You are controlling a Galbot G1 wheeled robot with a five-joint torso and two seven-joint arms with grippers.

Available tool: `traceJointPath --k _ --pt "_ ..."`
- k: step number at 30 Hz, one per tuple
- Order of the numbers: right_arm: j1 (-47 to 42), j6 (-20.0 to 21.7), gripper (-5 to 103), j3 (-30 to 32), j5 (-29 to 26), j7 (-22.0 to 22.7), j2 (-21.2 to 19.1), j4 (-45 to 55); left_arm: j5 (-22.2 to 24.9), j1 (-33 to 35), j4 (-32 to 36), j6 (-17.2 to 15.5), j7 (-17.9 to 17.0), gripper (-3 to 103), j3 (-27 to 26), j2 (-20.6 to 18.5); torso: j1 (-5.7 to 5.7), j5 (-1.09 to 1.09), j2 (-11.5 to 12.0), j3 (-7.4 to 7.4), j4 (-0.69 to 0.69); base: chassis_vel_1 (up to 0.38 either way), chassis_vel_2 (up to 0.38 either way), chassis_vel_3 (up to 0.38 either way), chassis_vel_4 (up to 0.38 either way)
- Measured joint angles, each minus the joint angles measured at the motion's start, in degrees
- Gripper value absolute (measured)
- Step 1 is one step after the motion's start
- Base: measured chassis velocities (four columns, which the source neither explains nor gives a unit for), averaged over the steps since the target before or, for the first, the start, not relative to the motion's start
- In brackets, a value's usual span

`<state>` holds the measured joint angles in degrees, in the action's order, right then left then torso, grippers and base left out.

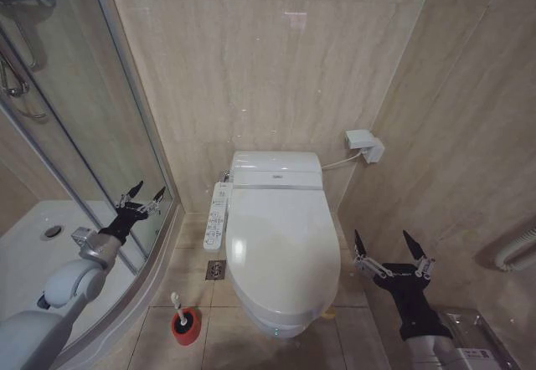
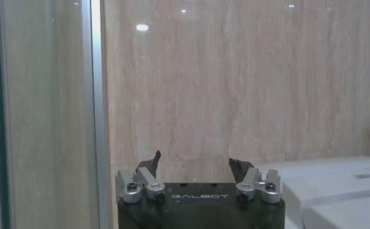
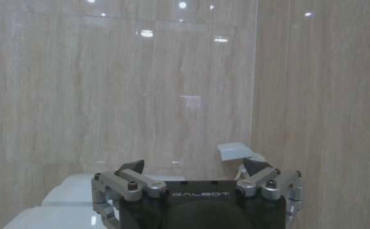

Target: Open the toilet lid, clean the toilet bowl with a toilet brush, close the toilet lid, and flush.

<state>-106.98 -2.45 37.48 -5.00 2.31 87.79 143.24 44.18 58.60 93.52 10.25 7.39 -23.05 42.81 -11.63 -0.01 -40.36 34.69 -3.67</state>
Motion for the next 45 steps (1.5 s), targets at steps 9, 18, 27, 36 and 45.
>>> traceJointPath --k 9,18,27,36,45 --pt "0.0 0.0 100 0.0 0.0 0.0 0.0 0.0 2.3 -10.8 -8.5 1.3 1.9 75 8.8 -1.2 0.0 0.01 0.0 0.0 -0.01 0.0 0.0 0.0 0.0" --pt "0.0 0.0 100 0.0 0.0 0.0 0.0 0.0 4.5 -28.9 -22.6 2.7 3.2 76 24.3 0.9 -0.01 0.01 0.0 0.0 -0.01 0.0 0.0 0.0 0.0" --pt "0.0 0.0 100 0.0 0.0 0.0 0.0 0.0 7.9 -40.7 -28.5 1.3 3.0 66 32.4 5.4 0.0 0.03 0.0 0.0 -0.01 0.0 0.0 0.0 0.0" --pt "0.0 0.0 100 0.0 0.0 0.0 0.0 0.0 7.9 -42.8 -28.3 1.5 4.4 42 35.8 8.0 0.0 0.01 0.0 0.0 -0.01 0.0 0.0 0.0 0.0" --pt "0.0 0.0 100 0.0 0.0 0.0 0.0 0.0 7.9 -41.6 -27.2 2.3 6.2 15 35.9 7.0 0.0 0.01 0.0 0.0 0.01 0.0 0.0 0.0 0.0"
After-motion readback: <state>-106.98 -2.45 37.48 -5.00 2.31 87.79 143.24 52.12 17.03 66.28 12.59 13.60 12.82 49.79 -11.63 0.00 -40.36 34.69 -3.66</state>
